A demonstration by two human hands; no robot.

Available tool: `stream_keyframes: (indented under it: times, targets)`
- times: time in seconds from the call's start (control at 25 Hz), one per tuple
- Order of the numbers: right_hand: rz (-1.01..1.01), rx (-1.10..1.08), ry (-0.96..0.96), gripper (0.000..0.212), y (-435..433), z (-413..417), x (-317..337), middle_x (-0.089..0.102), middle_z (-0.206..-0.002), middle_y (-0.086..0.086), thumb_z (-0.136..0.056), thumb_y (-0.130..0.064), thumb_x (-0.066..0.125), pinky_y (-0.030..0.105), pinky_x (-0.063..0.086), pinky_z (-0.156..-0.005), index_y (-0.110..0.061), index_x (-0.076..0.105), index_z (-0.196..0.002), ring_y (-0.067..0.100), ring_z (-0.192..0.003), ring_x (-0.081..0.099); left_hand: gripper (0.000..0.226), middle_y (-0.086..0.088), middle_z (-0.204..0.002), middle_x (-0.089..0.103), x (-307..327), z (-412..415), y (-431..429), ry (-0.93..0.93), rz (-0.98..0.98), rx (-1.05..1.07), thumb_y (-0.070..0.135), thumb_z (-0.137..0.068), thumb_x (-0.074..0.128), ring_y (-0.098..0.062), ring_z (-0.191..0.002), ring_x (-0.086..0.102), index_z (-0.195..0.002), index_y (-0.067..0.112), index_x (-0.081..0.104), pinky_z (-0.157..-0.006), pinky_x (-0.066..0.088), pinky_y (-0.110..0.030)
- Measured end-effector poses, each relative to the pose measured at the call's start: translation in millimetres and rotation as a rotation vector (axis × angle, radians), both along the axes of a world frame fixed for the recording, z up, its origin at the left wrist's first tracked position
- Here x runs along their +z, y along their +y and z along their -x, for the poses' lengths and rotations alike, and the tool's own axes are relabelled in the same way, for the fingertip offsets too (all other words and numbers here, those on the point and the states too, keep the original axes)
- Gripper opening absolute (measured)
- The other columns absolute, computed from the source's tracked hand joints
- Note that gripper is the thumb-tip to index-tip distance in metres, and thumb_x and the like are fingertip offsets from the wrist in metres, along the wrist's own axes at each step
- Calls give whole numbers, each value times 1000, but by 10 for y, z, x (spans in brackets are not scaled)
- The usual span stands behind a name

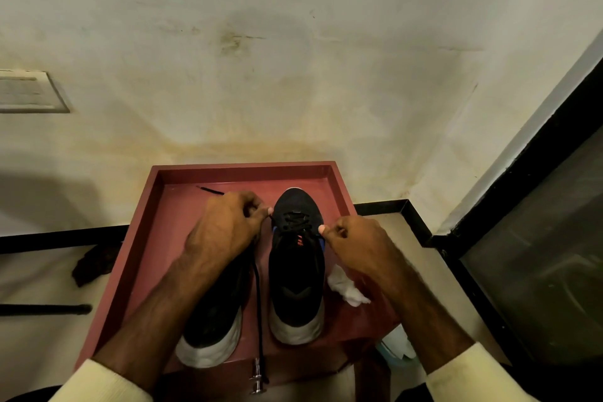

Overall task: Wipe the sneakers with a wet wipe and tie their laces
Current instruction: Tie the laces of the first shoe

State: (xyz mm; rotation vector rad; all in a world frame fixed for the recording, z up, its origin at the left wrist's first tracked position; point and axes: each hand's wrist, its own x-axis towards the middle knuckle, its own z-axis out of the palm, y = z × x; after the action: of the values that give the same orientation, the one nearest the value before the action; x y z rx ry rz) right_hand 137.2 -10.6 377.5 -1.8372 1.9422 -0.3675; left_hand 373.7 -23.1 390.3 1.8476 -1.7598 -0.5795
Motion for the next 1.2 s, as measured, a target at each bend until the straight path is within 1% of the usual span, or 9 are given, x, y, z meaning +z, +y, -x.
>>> stream_keyframes:
  times: [0.16, 0.32, 0.44, 0.52, 0.64, 0.76, 0.92, 1.04, 1.2]
  targets:
    - [65, -171, -656, 3, -91, -85, 46, 81, -81, 0, -90, -20, 80, 24, 57, -72, -19, 80, -93, 12, -77, 76, 8, -3, -79, 78, -8, 51, -14, 667, -7, 69, 27, -90, 78, -13, -64, 68, -96, 25, 75, -68, 56, -35]
    - [52, -218, -1121, 28, -85, -149, 140, 83, -100, 10, -87, -16, 84, 30, 60, -83, -14, 75, -114, 19, -92, 79, 26, -1, -84, 79, 66, 117, 66, 912, -43, -11, 17, -90, 77, 3, -55, 64, -116, 15, 72, -67, 47, -24]
    - [83, -186, -1054, 22, -43, -174, 185, 84, -98, 4, -89, -20, 82, 31, 60, -91, -13, 79, -110, 18, -98, 80, 21, 4, -70, 77, 106, 119, 109, 784, -33, -75, 18, -93, 74, 6, -49, 63, -114, 16, 78, -55, 44, -27]
    - [156, -121, -992, 19, -31, -191, 171, 83, -100, 2, -90, -21, 81, 32, 61, -94, -15, 82, -108, 16, -99, 79, 20, 3, -80, 76, 94, 106, 86, 621, 25, -61, 25, -90, 77, 1, -75, 72, -110, 23, 81, -63, 55, -38]
    - [271, 11, -853, 18, -39, -232, 152, 80, -111, -3, -94, -24, 77, 35, 61, -98, -23, 82, -111, 11, -107, 76, 21, 12, -103, 73, 67, 83, 38, 453, 96, -68, 32, -80, 84, 2, -97, 67, -101, 30, 83, -81, 52, -16]
    - [195, 57, -917, 24, -24, -283, 108, 82, -108, 1, -96, -18, 75, 40, 60, -101, -17, 79, -119, 15, -107, 77, 18, 13, -94, 81, -3, 79, 18, 504, 32, -155, 32, -83, 83, 7, -81, 71, -101, 33, 83, -74, 50, -15]
    - [163, 0, -925, 22, -3, -319, 77, 81, -88, 10, -89, -17, 82, 56, 61, -94, -11, 72, -108, 27, -90, 81, 21, -7, -89, 82, -68, 113, 2, 723, -88, -169, 24, -83, 83, -12, -73, 76, -103, 19, 77, -70, 55, -26]
    - [162, 74, -879, 14, -11, -278, 109, 82, -93, 9, -89, -15, 81, 54, 61, -96, -13, 78, -103, 26, -92, 80, 15, -16, -86, 80, -30, 149, 30, 838, -104, -144, 15, -83, 82, -7, -56, 69, -96, 10, 76, -53, 49, -15]
    - [198, 173, -712, 18, 11, -251, 133, 81, -99, -2, -93, -14, 77, 45, 62, -95, -21, 77, -110, 12, -96, 78, 15, -13, -83, 79, 15, 127, 47, 842, -89, -167, 13, -79, 85, -5, -55, 69, -92, 8, 80, -55, 51, -13]
